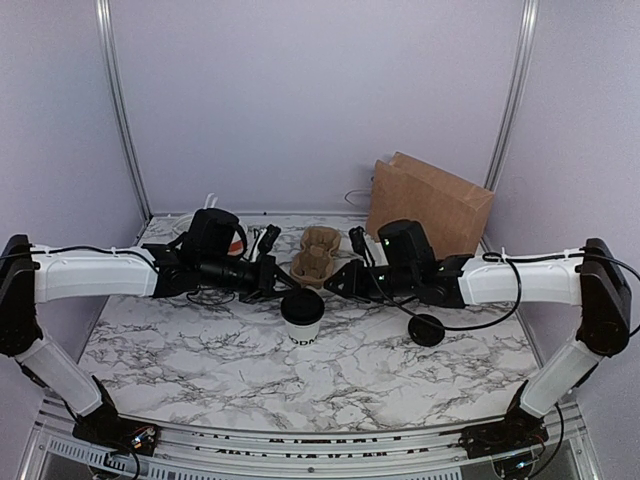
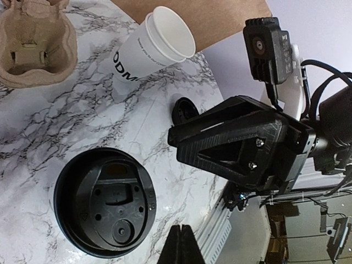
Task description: Pack the takeout coffee
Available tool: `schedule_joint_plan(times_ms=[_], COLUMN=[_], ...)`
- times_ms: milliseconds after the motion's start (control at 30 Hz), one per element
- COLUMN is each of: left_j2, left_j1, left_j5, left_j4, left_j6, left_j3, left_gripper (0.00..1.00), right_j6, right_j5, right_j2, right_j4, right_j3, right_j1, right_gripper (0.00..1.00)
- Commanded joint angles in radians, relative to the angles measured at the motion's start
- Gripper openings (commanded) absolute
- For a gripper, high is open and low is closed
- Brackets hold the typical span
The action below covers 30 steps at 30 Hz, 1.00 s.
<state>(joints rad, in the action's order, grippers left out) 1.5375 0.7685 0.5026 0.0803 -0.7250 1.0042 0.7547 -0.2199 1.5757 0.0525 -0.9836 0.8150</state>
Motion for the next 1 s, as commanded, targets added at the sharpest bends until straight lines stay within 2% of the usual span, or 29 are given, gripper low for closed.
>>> schedule_joint_plan(times_ms=[0, 133, 333, 433, 533, 667, 833, 967], left_j2=[0.034, 0.07, 0.088, 0.094, 0.092, 0.091, 0.078, 0.081], left_j1=[-0.037, -0.077, -0.125, -0.141, -0.148, -0.15, -0.155, -0.156], left_j5=[0.126, 0.196, 0.233, 0.237, 0.237, 0.237, 0.231, 0.228], left_j4=[0.214, 0.356, 0.416, 0.422, 0.424, 0.424, 0.424, 0.424], left_j6=[-0.074, -0.143, -0.176, -0.182, -0.182, -0.182, -0.182, -0.182], left_j3=[-0.067, -0.123, -0.149, -0.158, -0.169, -0.178, -0.189, -0.194], left_gripper=[0.0, 0.0, 0.0, 0.0, 0.0, 0.0, 0.0, 0.0], right_j6=[-0.007, 0.021, 0.131, 0.183, 0.227, 0.271, 0.272, 0.307], right_j5=[-0.046, -0.127, -0.26, -0.29, -0.321, -0.345, -0.342, -0.373], right_j2=[-0.035, -0.02, 0.018, 0.033, 0.048, 0.063, 0.08, 0.167], right_j4=[0.076, 0.165, 0.365, 0.444, 0.506, 0.575, 0.578, 0.586], right_j3=[-0.01, 0.002, 0.047, 0.076, 0.087, 0.086, 0.068, 0.086], right_j1=[-0.004, -0.004, -0.004, -0.004, -0.004, 0.001, 0.014, 0.015], right_gripper=[0.2, 0.21, 0.19, 0.13, 0.0, 0.0, 0.0, 0.0])
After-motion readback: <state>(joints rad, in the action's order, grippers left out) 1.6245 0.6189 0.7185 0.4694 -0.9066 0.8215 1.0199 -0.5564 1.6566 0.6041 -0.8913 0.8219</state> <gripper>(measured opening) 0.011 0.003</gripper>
